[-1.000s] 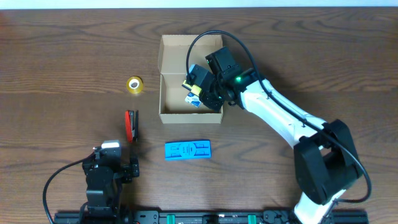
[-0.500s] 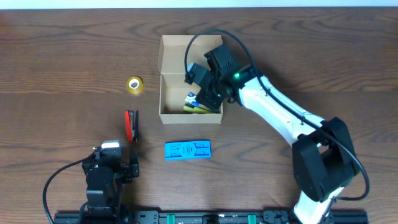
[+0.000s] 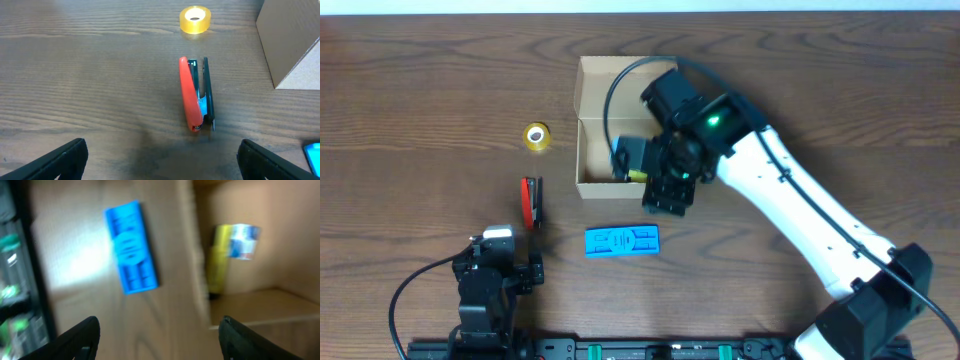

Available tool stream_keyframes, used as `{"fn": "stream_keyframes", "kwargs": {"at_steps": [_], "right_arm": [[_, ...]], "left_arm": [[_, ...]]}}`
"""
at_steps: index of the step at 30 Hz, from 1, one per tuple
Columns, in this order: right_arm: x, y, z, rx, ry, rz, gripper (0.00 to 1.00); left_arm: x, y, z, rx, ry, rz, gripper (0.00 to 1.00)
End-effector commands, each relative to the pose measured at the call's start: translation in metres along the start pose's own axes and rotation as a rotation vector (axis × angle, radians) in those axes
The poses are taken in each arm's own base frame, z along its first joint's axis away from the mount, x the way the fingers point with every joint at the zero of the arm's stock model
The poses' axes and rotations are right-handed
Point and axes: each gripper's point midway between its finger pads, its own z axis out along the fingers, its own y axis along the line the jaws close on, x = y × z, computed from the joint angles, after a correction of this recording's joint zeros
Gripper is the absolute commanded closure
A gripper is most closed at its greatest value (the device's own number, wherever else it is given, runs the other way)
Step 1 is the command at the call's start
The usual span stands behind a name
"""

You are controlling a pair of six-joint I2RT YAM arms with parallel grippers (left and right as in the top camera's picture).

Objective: Pack container
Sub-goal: 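Move the right gripper to the blue whiteboard duster and grasp it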

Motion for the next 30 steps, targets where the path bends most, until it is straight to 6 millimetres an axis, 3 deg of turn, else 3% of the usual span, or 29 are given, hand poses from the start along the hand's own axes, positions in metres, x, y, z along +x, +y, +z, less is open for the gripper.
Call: {"fn": "stream_keyframes", "kwargs": {"at_steps": [1,6,11,20,30], "right_arm": [[-0.004,0.028,0.012,-0.069,0.02,-0.115,0.25],[0.008,0.051,0.043,-0.088,0.116,-0.196,0.21],[0.02,0.061,0.067,-0.113,0.149,-0.215,0.21],[0.023,0.06,0.094,-0.105,0.134,-0.23,0.2],[0.028,0.049,0.142,-0.142,0.184,-0.214,0.18]], "left_arm": [[0.003,0.004,0.002,-0.023,0.006,0.013,0.05],[0.003,0.004,0.002,-0.023,0.006,0.013,0.05],[0.003,0.004,0.002,-0.023,0.006,0.013,0.05],[0.003,0.004,0.002,-0.023,0.006,0.013,0.05],[0.003,0.004,0.002,-0.023,0.006,0.013,0.05]]}}
